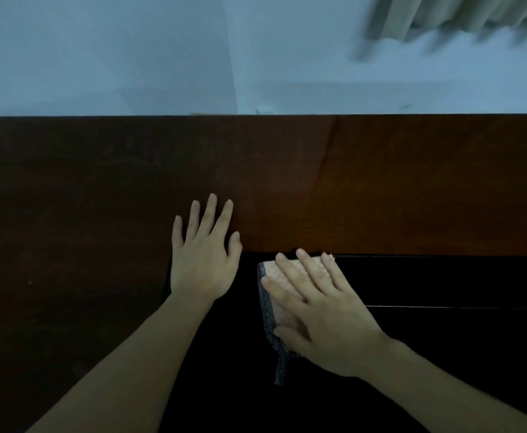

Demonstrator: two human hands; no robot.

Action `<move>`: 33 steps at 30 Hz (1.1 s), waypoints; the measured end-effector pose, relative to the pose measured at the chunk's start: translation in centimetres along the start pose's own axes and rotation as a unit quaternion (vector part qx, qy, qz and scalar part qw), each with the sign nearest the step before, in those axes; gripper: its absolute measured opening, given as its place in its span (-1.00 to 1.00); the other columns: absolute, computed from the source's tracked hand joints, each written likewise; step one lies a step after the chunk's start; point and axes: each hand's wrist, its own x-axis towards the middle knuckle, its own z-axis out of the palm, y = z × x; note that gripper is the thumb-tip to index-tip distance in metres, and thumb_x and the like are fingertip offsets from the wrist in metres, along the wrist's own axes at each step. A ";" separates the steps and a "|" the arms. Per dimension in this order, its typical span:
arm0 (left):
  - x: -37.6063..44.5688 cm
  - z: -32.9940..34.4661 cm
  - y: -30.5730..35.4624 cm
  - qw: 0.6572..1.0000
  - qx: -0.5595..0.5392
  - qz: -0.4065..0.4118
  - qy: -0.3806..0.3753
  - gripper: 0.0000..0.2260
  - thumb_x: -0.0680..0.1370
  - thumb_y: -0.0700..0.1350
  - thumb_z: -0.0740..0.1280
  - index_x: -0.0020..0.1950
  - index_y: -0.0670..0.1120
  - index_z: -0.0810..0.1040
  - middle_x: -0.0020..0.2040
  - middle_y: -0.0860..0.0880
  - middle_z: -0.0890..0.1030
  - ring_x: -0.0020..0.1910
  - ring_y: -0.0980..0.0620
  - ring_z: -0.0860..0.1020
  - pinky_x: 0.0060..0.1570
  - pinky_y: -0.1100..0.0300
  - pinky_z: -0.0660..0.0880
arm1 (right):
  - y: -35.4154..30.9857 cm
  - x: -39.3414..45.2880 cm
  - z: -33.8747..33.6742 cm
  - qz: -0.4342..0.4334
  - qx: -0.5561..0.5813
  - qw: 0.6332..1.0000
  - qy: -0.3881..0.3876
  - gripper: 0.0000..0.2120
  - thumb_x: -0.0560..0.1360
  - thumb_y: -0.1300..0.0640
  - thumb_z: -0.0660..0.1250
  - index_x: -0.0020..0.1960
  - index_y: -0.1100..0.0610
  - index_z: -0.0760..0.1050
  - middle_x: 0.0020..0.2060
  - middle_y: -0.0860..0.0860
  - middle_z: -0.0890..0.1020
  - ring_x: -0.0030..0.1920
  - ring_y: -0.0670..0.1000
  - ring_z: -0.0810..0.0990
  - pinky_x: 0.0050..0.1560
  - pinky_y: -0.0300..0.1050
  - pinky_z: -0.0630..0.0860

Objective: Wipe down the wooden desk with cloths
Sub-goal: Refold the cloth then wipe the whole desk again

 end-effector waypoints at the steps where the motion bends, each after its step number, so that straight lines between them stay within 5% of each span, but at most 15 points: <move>1: 0.1 0.0 0.0 1.000 0.002 -0.001 -0.006 -0.45 0.68 0.16 -0.07 0.66 0.13 -0.08 0.67 0.04 -0.13 0.64 -0.02 -0.20 0.60 -0.10 -0.21 | 0.6 0.5 -0.2 0.004 0.002 1.000 0.001 -0.34 0.63 -0.39 -0.13 0.66 -0.15 -0.09 0.65 0.00 -0.04 0.63 0.19 -0.10 0.53 0.22 -0.19; 9: 0.4 -0.2 -0.3 1.000 -0.015 0.002 -0.025 -0.46 0.68 0.18 -0.04 0.66 0.17 -0.09 0.67 0.09 -0.15 0.63 0.02 -0.23 0.59 -0.08 -0.23 | 8.3 10.4 -4.1 0.188 -0.011 0.981 0.033 -0.34 0.60 -0.36 -0.28 0.63 -0.17 -0.30 0.64 0.01 -0.22 0.62 0.17 -0.27 0.56 0.23 -0.31; 15: 0.5 -0.3 -0.2 0.999 0.001 0.004 -0.034 -0.44 0.68 0.20 -0.06 0.66 0.16 -0.11 0.67 0.08 -0.16 0.63 0.00 -0.23 0.58 -0.09 -0.23 | 5.2 7.6 -3.3 0.172 -0.021 0.985 0.018 -0.35 0.63 -0.31 -0.27 0.64 -0.10 -0.29 0.64 0.08 -0.21 0.62 0.23 -0.22 0.56 0.31 -0.25; 19: 0.3 0.2 -0.1 1.000 0.015 0.005 -0.017 -0.42 0.65 0.25 -0.14 0.66 0.15 -0.11 0.67 0.05 -0.15 0.63 -0.02 -0.22 0.59 -0.10 -0.22 | 1.1 0.5 -0.8 0.060 -0.005 0.998 0.021 -0.36 0.66 -0.32 -0.15 0.66 -0.07 0.03 0.64 0.07 0.10 0.60 0.26 0.09 0.54 0.31 -0.01; 23: 0.2 0.4 -0.2 1.000 0.022 0.001 -0.011 -0.34 0.58 0.32 -0.24 0.66 0.15 -0.10 0.67 0.05 -0.14 0.64 -0.03 -0.21 0.59 -0.11 -0.21 | 2.5 -1.0 -0.2 0.016 -0.002 1.000 0.012 -0.37 0.66 -0.35 -0.11 0.66 -0.12 0.00 0.64 0.01 0.06 0.62 0.19 0.02 0.51 0.24 -0.06; 26: 0.3 0.2 -0.3 0.999 0.022 0.005 -0.030 -0.29 0.53 0.38 -0.25 0.66 0.15 -0.12 0.67 0.05 -0.18 0.63 -0.02 -0.26 0.58 -0.12 -0.24 | 5.1 2.3 -1.5 0.077 -0.017 0.996 0.030 -0.36 0.64 -0.32 -0.16 0.66 -0.11 -0.03 0.64 0.04 0.07 0.62 0.22 0.05 0.55 0.26 -0.06; 29: 0.3 0.1 -0.5 0.999 0.017 0.013 -0.039 -0.24 0.49 0.42 -0.28 0.66 0.17 -0.12 0.66 0.06 -0.21 0.62 -0.02 -0.29 0.57 -0.12 -0.28 | 8.9 6.9 -3.1 0.169 -0.022 0.985 0.035 -0.30 0.55 -0.37 -0.34 0.63 -0.16 -0.26 0.65 0.01 -0.15 0.63 0.19 -0.18 0.57 0.25 -0.22; 33: 0.3 0.2 -0.2 0.999 0.020 0.011 -0.032 -0.24 0.49 0.43 -0.26 0.66 0.18 -0.12 0.66 0.06 -0.20 0.62 -0.01 -0.29 0.57 -0.12 -0.29 | 10.7 9.9 -4.7 0.213 -0.008 0.977 0.025 -0.33 0.60 -0.35 -0.30 0.64 -0.15 -0.29 0.64 0.02 -0.21 0.62 0.19 -0.25 0.57 0.27 -0.28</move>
